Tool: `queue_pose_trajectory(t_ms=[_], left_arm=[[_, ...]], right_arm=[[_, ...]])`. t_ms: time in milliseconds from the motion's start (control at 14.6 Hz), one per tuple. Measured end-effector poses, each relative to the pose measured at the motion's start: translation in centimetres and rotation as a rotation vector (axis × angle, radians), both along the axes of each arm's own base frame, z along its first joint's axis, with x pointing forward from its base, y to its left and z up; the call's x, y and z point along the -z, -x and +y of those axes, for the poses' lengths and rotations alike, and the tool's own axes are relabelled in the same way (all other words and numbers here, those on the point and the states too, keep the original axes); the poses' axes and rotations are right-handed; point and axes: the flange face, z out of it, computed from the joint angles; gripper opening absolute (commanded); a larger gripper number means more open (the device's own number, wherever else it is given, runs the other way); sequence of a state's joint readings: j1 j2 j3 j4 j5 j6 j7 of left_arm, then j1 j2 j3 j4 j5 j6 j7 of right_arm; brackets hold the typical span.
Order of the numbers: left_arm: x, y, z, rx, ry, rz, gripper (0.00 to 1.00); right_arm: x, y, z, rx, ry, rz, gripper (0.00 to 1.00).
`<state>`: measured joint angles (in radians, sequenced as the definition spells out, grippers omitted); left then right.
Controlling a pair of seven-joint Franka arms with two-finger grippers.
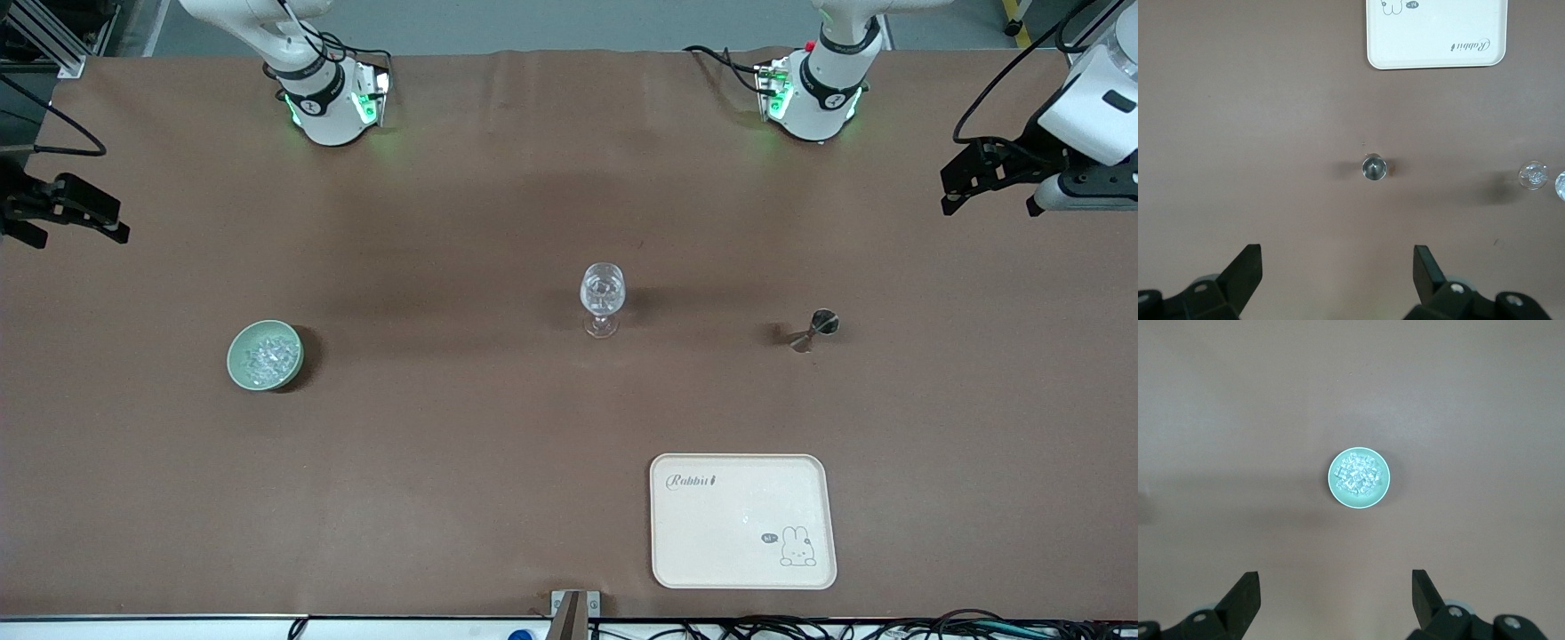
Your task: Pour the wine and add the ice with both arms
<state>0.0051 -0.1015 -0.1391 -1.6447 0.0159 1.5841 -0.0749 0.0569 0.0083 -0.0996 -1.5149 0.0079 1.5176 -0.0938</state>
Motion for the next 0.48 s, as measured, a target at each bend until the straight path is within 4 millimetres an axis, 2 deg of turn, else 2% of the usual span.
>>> queue_pose_trajectory(t_ms=[206, 480], left_arm=[[0.2, -0.1, 0.0, 0.000, 0.000, 0.004, 1.00], [0.1, -0.2, 0.4, -0.004, -0.015, -0.001, 1.00]], right_arm=[[0.2, -0.2, 0.0, 0.000, 0.000, -0.006, 1.00], [1.9, -0.9, 0.0, 0.000, 0.001, -0.023, 1.00]])
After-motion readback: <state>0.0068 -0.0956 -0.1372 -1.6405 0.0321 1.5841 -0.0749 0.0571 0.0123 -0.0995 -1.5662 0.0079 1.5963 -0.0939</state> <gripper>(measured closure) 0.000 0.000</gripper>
